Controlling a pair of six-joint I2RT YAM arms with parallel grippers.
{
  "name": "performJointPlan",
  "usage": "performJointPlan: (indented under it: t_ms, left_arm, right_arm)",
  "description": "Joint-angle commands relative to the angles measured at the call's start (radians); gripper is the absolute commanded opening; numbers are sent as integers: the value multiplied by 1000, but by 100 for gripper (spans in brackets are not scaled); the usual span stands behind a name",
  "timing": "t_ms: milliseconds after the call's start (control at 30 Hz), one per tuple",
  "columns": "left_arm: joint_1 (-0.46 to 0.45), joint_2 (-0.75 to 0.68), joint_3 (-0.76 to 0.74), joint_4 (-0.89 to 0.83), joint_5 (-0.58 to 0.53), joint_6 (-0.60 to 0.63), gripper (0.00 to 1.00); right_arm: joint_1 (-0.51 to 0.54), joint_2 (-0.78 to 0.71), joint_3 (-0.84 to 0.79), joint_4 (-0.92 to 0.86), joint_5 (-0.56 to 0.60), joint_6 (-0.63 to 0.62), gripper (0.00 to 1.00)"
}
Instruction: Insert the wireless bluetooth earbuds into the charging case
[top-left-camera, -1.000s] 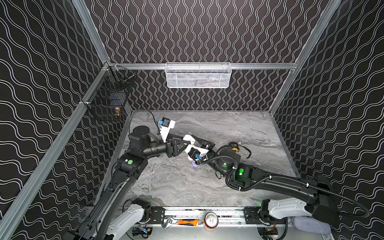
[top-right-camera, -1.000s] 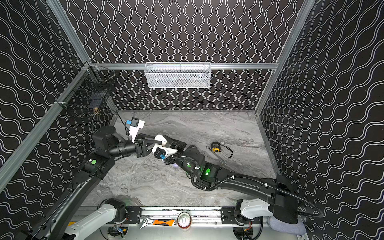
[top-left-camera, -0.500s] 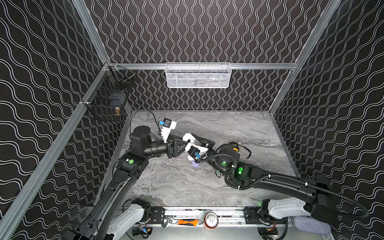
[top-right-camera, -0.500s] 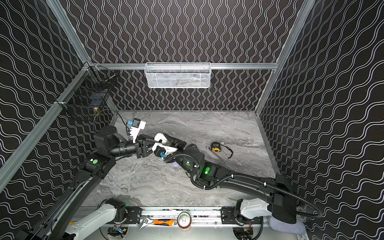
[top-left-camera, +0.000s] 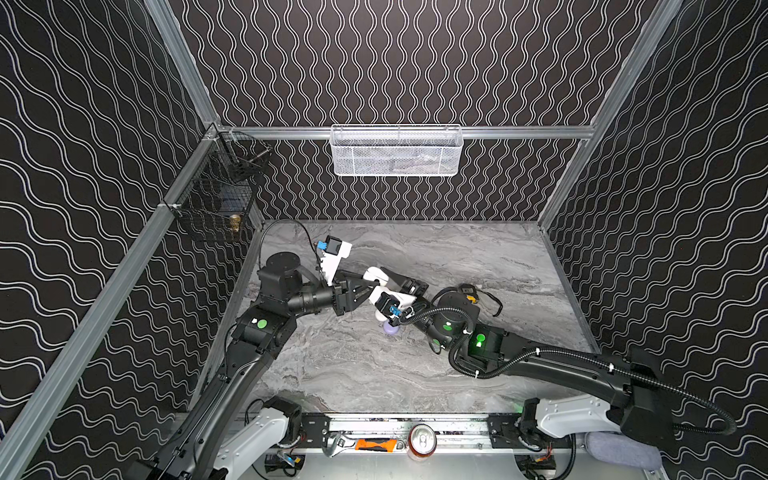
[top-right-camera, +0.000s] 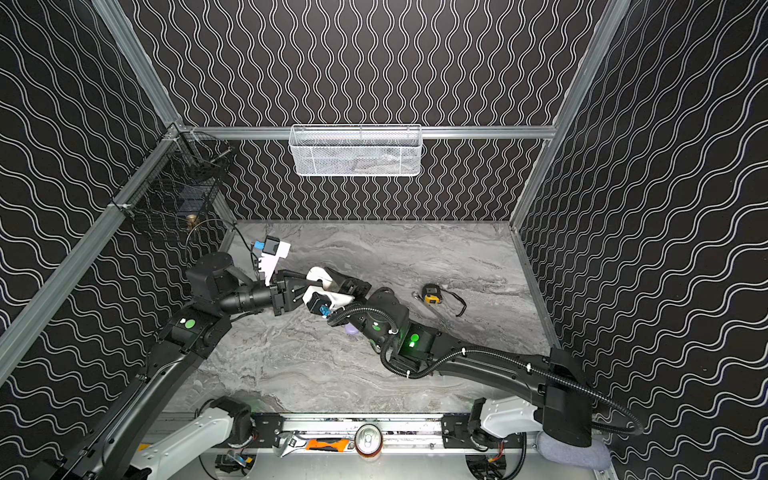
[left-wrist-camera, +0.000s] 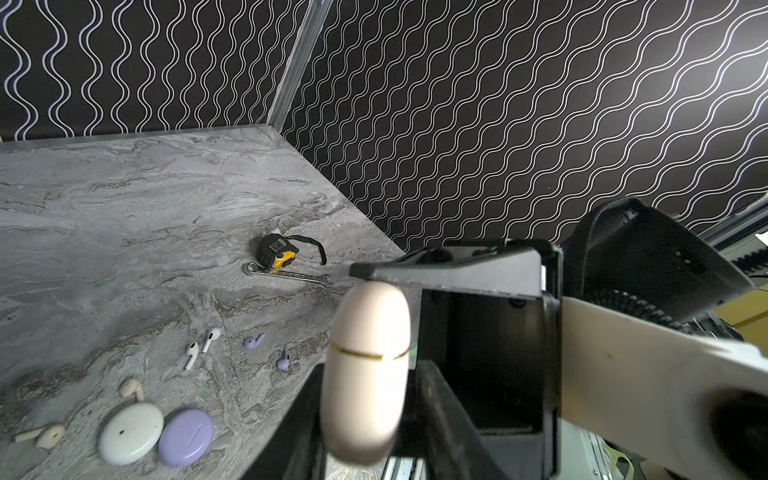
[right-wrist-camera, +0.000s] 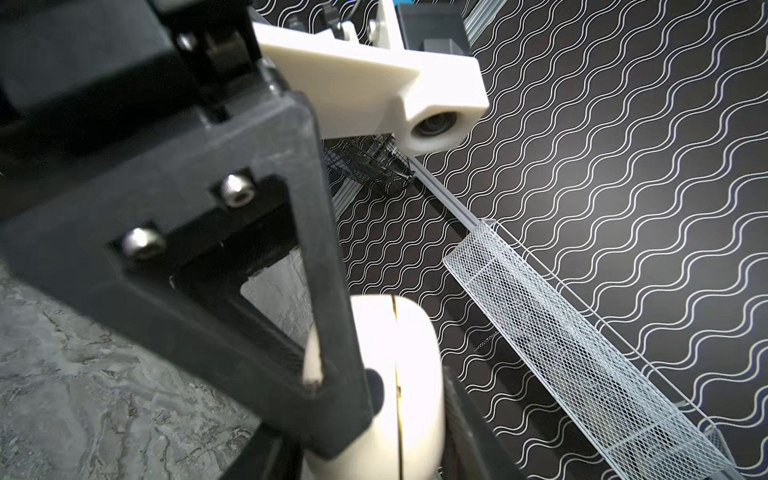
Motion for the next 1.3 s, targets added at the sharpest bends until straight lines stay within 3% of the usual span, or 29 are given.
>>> performJointPlan:
  t_ms: [0,233,433,533,567,600,700,767,933,967,1033,1100,1167,1267]
  left_arm:
    - [-3,-4,5,41,28,-8,38]
    - [-2,-7,8,52,34,-15,29]
    - [-2,-8,-1,73,35,-20,29]
    - [-3,-4,-23,127,43,-36,23]
    - [-3,-4,-33,143,38,-34,19]
    - [-2,-6,-44,154,23,-28,16]
    - [-2,-11,-92,232,-69,-27,7]
    - [-4,-8,-130,317,-98,-31,0]
    - [-15,5,-197,434,-200,45,0]
    - [-18,13,-222,486,-178,50,0]
    - [-27,25,-302,680,-141,48,0]
    - [-32,35,-378,810,-174,43,0]
    - [-69,72,-473,1013,-165,68,0]
    - [-135,131,-553,1183,-196,124,0]
  right_arm:
    - [1,1,5,16,-38,3,34]
    - [2,-10,-2,14,-46,9,35]
    - [1,-25,-18,6,-63,17,40]
    - [2,-41,-32,11,-69,22,55]
    - [1,-54,-43,14,-69,27,66]
    - [0,-72,-61,25,-69,38,83]
    - [2,-149,-130,47,-80,76,94]
    - [0,-216,-176,48,-95,127,100]
    - [1,-380,-252,58,-119,308,100]
    - [0,-411,-257,54,-110,371,100]
    - [1,-461,-257,12,-93,477,100]
    - [1,-508,-257,-48,-110,561,100]
    - [0,-550,-264,-87,-74,651,100]
    - [1,-599,-264,-173,-53,756,100]
